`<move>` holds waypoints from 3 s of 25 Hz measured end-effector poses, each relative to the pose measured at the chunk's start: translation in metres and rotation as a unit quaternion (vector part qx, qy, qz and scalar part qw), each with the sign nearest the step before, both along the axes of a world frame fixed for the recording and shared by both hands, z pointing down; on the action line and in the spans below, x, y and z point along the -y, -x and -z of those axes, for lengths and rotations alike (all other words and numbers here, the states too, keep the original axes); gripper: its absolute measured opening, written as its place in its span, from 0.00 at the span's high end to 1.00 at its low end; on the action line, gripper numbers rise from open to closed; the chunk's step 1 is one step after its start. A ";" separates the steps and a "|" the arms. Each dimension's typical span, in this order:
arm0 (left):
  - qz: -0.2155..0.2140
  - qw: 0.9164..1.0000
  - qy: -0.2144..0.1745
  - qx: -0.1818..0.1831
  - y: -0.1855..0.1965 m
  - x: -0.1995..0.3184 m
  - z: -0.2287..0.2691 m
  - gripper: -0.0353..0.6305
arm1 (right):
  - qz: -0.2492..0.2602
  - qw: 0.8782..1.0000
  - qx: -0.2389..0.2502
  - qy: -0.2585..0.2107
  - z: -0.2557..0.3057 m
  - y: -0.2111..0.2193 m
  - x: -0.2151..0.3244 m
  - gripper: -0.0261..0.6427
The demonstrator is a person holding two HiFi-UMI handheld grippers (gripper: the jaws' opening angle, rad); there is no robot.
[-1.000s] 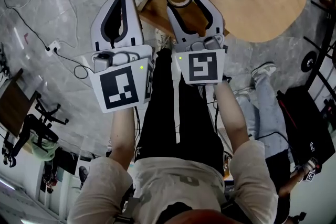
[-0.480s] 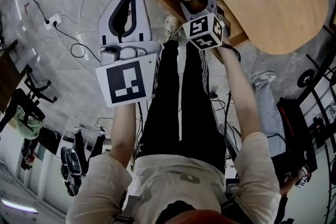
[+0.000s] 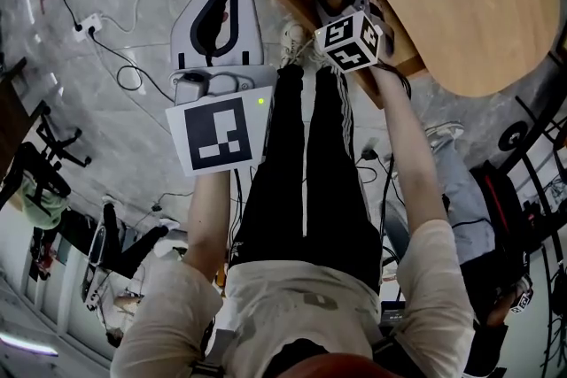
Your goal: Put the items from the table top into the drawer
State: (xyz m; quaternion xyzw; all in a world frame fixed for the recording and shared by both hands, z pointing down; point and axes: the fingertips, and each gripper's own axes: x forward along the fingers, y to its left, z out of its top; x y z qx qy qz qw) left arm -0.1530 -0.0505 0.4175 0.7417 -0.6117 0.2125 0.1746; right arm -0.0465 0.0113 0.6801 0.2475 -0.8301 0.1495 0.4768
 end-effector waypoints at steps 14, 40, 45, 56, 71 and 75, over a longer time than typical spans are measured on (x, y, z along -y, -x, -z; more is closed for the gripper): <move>-0.012 1.000 -0.011 -0.009 -0.006 0.006 0.019 0.94 | -0.045 0.997 0.057 -0.011 0.049 0.004 0.017 0.55; -0.029 0.997 -0.063 -0.031 -0.051 0.020 0.101 0.94 | -0.264 0.882 0.309 -0.237 0.370 -0.043 0.095 0.95; -0.032 0.997 -0.065 -0.022 -0.052 0.027 0.096 0.94 | -0.276 0.886 0.316 -0.199 0.347 -0.041 0.117 0.94; 0.003 0.999 -0.038 -0.010 -0.017 0.038 0.063 0.94 | -0.422 0.863 0.271 -0.061 0.191 -0.020 0.227 0.57; 0.029 0.999 -0.017 0.024 0.030 0.049 0.039 0.94 | -0.575 0.809 0.113 -0.045 0.103 -0.043 0.280 0.76; 0.027 0.999 -0.015 0.023 0.030 0.048 0.039 0.94 | -0.570 0.813 0.105 -0.056 0.106 -0.042 0.281 0.85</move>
